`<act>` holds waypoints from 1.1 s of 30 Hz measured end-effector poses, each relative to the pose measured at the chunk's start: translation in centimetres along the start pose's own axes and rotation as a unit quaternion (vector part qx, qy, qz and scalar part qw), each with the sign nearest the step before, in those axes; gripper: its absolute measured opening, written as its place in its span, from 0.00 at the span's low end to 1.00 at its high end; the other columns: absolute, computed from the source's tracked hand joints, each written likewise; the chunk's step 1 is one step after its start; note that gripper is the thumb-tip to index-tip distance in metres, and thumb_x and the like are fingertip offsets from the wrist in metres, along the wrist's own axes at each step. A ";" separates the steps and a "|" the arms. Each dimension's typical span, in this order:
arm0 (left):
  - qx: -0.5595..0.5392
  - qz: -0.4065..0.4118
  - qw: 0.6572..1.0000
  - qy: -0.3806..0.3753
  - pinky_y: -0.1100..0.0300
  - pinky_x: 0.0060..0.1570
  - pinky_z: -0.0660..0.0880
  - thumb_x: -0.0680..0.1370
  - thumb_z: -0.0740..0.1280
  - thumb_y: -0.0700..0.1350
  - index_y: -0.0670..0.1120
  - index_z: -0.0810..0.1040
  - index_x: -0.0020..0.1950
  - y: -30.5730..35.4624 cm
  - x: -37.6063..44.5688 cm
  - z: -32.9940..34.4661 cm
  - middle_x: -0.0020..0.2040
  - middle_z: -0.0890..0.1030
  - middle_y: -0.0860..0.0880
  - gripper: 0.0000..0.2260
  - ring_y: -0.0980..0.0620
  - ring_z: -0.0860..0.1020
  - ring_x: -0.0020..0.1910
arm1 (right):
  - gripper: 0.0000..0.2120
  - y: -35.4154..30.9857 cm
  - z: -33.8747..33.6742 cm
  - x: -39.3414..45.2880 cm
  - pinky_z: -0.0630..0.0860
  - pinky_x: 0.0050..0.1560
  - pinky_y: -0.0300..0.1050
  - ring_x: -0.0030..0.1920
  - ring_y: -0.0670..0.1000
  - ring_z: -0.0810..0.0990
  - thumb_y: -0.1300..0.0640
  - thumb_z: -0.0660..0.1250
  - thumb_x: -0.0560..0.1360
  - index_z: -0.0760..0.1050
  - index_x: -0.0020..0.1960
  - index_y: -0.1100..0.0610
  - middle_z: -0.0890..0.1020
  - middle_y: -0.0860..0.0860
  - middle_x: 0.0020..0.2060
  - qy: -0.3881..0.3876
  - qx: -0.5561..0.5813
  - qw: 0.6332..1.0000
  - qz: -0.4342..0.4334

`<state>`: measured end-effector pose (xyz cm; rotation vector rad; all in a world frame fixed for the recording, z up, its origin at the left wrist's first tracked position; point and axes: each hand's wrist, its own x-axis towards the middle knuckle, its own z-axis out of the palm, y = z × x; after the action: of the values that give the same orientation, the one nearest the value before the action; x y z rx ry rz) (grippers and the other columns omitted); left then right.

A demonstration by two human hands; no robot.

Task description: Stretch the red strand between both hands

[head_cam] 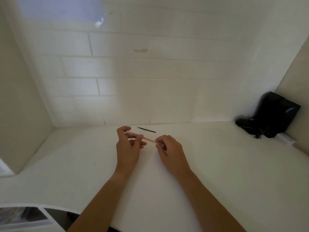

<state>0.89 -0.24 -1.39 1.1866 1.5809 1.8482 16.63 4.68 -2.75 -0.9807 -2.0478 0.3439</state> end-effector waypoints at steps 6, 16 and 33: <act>0.005 -0.012 0.999 -0.035 0.56 0.41 0.83 0.81 0.66 0.40 0.46 0.68 0.58 0.0 -0.1 0.0 0.47 0.82 0.44 0.09 0.48 0.86 0.37 | 0.03 0.3 -0.1 0.1 0.69 0.43 0.28 0.40 0.43 0.73 0.60 0.68 0.77 0.79 0.50 0.54 0.78 0.46 0.41 0.024 -0.001 1.000 0.015; 0.150 0.015 0.989 0.002 0.58 0.54 0.75 0.75 0.74 0.42 0.54 0.81 0.44 -1.2 0.6 -0.1 0.53 0.76 0.52 0.07 0.54 0.77 0.53 | 0.04 0.9 -0.3 0.4 0.68 0.44 0.27 0.42 0.46 0.76 0.61 0.67 0.78 0.81 0.48 0.56 0.80 0.48 0.41 0.023 -0.003 0.998 0.058; 0.140 -0.001 0.989 -0.043 0.69 0.43 0.71 0.73 0.75 0.39 0.51 0.83 0.40 -0.5 0.3 -0.7 0.41 0.82 0.53 0.06 0.57 0.78 0.45 | 0.04 1.5 -1.4 0.3 0.66 0.42 0.27 0.39 0.46 0.75 0.61 0.68 0.77 0.82 0.48 0.57 0.82 0.49 0.40 -0.040 0.011 0.997 0.062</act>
<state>0.06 -0.22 -1.78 1.3627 1.8340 1.5867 18.38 5.72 -2.49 -1.0996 -2.0540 0.4778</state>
